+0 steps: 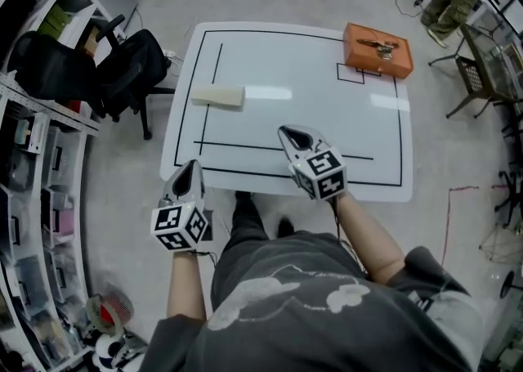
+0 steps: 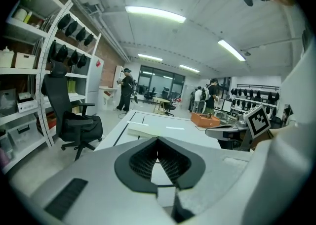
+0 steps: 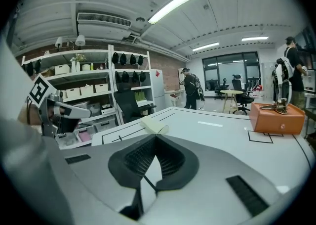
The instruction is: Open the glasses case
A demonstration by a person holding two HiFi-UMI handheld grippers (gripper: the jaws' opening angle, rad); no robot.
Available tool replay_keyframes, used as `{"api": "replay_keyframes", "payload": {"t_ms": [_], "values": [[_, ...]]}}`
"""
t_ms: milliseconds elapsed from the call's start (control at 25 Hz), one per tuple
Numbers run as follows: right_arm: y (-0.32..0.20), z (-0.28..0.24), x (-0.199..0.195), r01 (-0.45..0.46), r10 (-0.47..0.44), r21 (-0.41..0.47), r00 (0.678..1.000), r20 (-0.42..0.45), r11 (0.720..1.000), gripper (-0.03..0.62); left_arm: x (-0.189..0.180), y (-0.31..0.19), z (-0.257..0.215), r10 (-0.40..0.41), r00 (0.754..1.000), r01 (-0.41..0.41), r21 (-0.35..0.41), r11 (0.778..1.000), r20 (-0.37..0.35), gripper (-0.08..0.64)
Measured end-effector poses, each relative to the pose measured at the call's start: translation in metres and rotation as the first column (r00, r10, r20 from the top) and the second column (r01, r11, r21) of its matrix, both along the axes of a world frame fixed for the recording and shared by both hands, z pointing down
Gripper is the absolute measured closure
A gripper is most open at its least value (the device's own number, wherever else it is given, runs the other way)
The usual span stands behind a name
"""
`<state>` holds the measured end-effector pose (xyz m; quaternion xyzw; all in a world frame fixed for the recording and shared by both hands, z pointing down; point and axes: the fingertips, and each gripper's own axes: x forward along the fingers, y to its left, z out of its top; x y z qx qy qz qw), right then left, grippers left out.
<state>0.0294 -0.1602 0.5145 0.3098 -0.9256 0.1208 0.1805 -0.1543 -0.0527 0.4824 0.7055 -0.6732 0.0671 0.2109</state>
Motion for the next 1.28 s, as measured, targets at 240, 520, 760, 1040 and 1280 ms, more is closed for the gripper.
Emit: {"api": "replay_keyframes", "payload": {"t_ms": [240,520,760,1040,1280], "values": [[-0.039,0.011,-0.028,0.003,-0.004,-0.015,0.998,-0.063,1.000,0.569,-0.027,-0.061,0.018,0.089,0.996,-0.088,-0.054,0.995,0.016,0.557],[-0.070,0.028,-0.074,0.071,-0.075,-0.033,0.985,-0.158,0.997,0.438,-0.054,-0.112,0.044,0.155,0.988,-0.155,-0.136,0.979,-0.013,0.558],[-0.082,0.045,-0.103,0.110,-0.119,-0.056,0.973,-0.199,0.992,0.307,-0.067,-0.138,0.073,0.219,0.976,-0.211,-0.226,0.951,0.008,0.558],[-0.098,0.056,-0.117,0.091,-0.104,-0.065,0.964,-0.243,0.994,0.291,-0.079,-0.169,0.098,0.260,0.965,-0.240,-0.294,0.925,0.029,0.557],[-0.108,0.063,-0.124,0.071,-0.090,-0.078,0.961,-0.262,0.994,0.291,-0.087,-0.187,0.115,0.279,0.960,-0.256,-0.342,0.904,0.020,0.558]]}}
